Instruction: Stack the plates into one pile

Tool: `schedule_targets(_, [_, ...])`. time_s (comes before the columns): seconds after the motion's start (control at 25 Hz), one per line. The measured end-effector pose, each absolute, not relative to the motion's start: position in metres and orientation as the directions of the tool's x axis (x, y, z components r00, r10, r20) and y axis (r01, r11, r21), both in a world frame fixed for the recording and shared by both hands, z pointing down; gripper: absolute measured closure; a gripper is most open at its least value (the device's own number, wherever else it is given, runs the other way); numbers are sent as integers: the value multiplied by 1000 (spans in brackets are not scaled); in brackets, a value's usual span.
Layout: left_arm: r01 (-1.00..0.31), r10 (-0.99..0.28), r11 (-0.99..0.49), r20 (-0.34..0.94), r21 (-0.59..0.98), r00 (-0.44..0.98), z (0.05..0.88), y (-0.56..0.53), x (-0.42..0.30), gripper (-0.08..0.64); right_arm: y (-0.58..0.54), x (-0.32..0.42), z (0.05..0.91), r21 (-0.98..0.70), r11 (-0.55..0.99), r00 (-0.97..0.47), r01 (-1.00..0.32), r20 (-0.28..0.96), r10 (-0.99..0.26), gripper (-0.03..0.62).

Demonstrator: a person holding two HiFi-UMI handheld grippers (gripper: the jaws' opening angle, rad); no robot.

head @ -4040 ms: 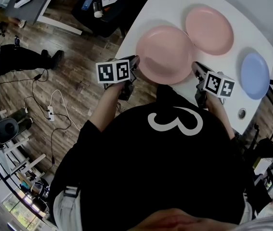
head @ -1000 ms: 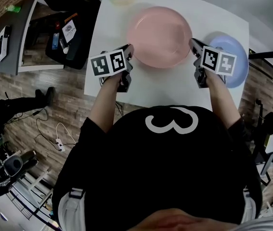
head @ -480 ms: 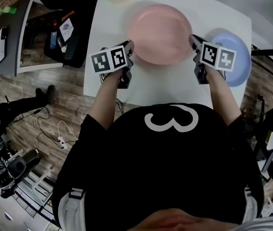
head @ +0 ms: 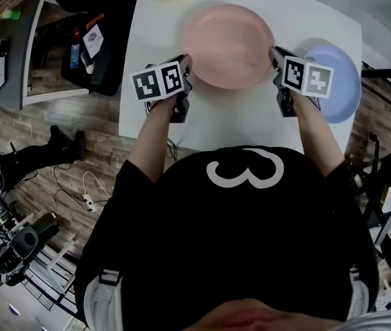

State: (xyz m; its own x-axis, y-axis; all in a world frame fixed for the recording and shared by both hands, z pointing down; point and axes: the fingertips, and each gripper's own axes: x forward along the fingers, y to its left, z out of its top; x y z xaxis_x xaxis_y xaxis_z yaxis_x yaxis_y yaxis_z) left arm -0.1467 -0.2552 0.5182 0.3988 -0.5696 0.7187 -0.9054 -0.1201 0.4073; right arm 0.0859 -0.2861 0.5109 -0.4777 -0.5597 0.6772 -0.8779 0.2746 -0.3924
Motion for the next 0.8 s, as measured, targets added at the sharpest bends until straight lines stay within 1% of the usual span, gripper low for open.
schedule_targets(0.36, [-910, -568, -115, 726, 398, 389, 526, -259, -146, 508, -286, 87, 524, -381, 243, -451, -892, 713, -537, 545])
schedule_targets(0.52, [-909, -572, -121, 721, 398, 392, 526, -261, -146, 508, -284, 84, 526, -386, 241, -454, -890, 710, -538, 512])
schedule_targets(0.68, [-915, -574, -133, 723, 380, 384, 526, -260, -146, 508, -282, 78, 523, -406, 246, -472, -880, 699, -537, 455])
schedule_targets(0.8, [-914, -586, -119, 715, 389, 380, 525, -261, -149, 506, -280, 77, 519, -423, 240, -482, -874, 686, -545, 445])
